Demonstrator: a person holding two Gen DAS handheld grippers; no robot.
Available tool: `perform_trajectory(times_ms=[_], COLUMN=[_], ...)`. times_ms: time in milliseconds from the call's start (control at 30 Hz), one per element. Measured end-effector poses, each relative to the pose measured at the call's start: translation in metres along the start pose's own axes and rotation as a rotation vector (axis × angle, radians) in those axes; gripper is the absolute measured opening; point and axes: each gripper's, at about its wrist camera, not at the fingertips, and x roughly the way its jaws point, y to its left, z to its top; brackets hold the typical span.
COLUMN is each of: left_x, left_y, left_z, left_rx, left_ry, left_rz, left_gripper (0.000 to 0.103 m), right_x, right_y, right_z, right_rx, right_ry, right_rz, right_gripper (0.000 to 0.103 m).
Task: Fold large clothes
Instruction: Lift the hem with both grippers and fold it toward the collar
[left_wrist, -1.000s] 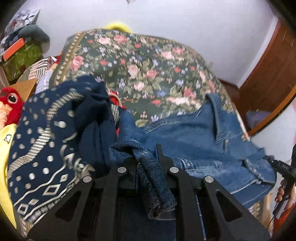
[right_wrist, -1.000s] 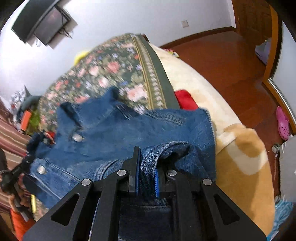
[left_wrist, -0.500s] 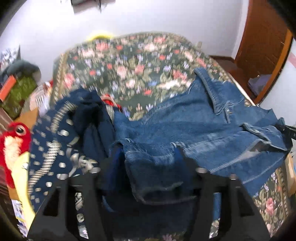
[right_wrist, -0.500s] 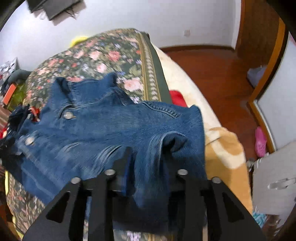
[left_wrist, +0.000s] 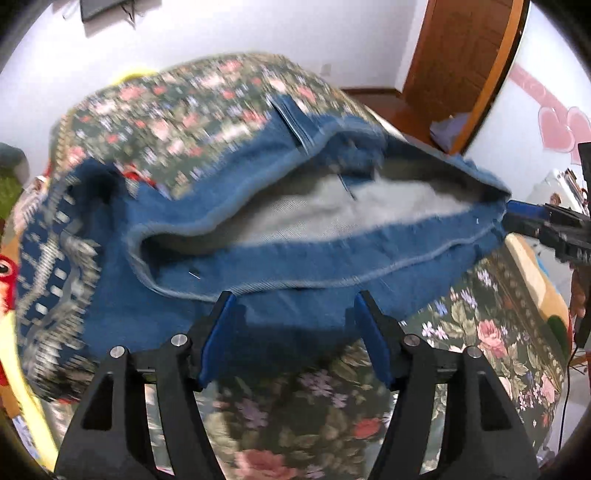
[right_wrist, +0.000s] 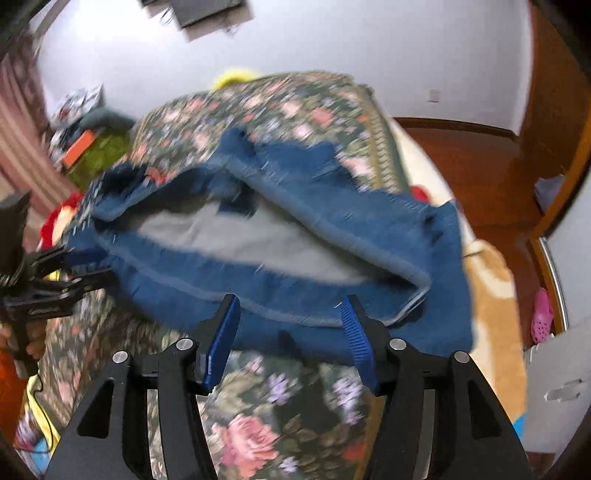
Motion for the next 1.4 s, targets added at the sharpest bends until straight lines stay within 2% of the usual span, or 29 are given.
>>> perform_trajectory(times_ms=[133, 267, 367, 500, 567, 700, 767, 833, 900, 1000, 1100, 1233, 1400], left_x=[0.032, 0.051, 0.064, 0.082, 0.083, 0.068, 0.055, 0.043, 0.032, 0.020, 0.020, 0.025, 0.029], left_y=[-0.011, -0.015, -0.011, 0.002, 0.013, 0.040, 0.049, 0.054, 0.059, 0.060, 0.046, 0.025, 0.015], left_z=[-0.003, 0.007, 0.023, 0.060, 0.084, 0.126, 0.146, 0.154, 0.153, 0.135, 0.110, 0.076, 0.039], left_rx=[0.010, 0.037, 0.039, 0.040, 0.009, -0.092, -0.122, -0.110, -0.116, -0.133, -0.105, -0.066, -0.137], left_ry=[0.042, 0.030, 0.024, 0.047, 0.036, -0.057, -0.117, -0.153, -0.173, -0.178, -0.141, -0.093, -0.063], left_rz=[-0.015, 0.026, 0.044, 0.053, 0.067, 0.125, 0.238, 0.270, 0.263, 0.193, 0.147, 0.141, 0.065], left_gripper=[0.065, 0.065, 0.065, 0.068, 0.067, 0.065, 0.065, 0.065, 0.065, 0.065, 0.067, 0.067, 0.067], right_x=[0.035, 0.058, 0.072, 0.100, 0.105, 0.093, 0.080, 0.068, 0.061, 0.063, 0.069, 0.076, 0.075], right_y=[0.014, 0.015, 0.008, -0.010, -0.024, -0.036, -0.035, -0.029, -0.019, 0.001, 0.020, 0.043, 0.057], right_z=[-0.008, -0.001, 0.022, 0.069, 0.095, 0.135, 0.143, 0.142, 0.137, 0.125, 0.106, 0.078, 0.051], right_rx=[-0.040, -0.052, -0.029, -0.026, 0.020, 0.089, 0.116, 0.127, 0.106, 0.048, -0.006, -0.061, -0.113], right_ry=[0.077, 0.089, 0.083, 0.136, 0.112, -0.017, -0.061, -0.088, -0.102, -0.085, -0.043, 0.009, 0.049], right_rz=[0.003, -0.035, -0.042, -0.081, -0.100, -0.198, -0.168, -0.123, -0.094, -0.056, -0.025, -0.003, -0.012], right_gripper=[0.053, 0.053, 0.053, 0.051, 0.050, 0.053, 0.053, 0.053, 0.053, 0.053, 0.053, 0.053, 0.053])
